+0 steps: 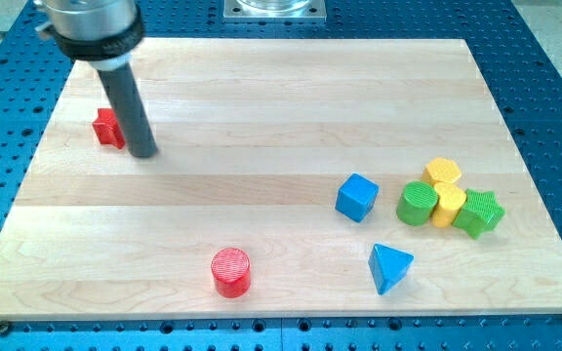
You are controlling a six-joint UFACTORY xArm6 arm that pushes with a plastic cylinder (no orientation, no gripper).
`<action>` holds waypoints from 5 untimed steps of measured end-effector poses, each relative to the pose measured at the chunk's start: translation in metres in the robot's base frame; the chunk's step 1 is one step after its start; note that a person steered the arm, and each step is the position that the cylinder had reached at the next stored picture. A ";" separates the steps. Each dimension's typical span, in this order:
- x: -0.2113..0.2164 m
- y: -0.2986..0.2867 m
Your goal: Slide the red star to the top left left corner of the board
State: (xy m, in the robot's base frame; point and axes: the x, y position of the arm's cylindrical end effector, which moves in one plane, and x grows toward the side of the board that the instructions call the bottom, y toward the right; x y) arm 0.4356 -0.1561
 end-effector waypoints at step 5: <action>-0.069 -0.045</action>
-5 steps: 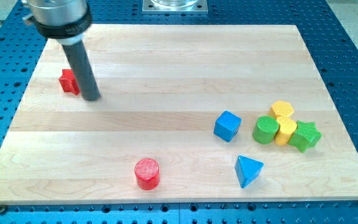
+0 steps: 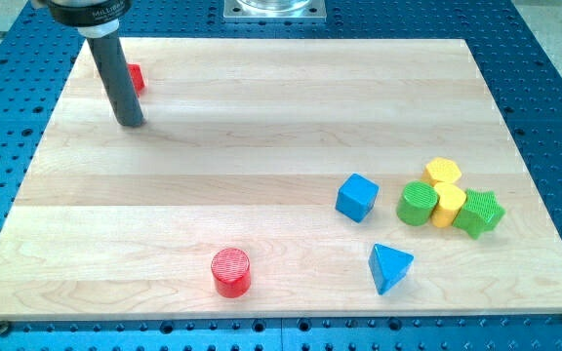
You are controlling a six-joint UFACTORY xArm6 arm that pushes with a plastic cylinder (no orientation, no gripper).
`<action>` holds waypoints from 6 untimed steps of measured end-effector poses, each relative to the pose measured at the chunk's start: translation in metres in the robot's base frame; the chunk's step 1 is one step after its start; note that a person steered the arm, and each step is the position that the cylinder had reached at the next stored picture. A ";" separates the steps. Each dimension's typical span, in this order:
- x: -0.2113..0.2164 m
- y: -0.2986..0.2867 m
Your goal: Slide the red star to the top left left corner of the board
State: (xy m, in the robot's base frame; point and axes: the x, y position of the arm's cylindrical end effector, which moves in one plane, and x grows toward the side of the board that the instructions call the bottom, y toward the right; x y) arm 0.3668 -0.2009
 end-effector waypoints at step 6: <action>-0.134 0.054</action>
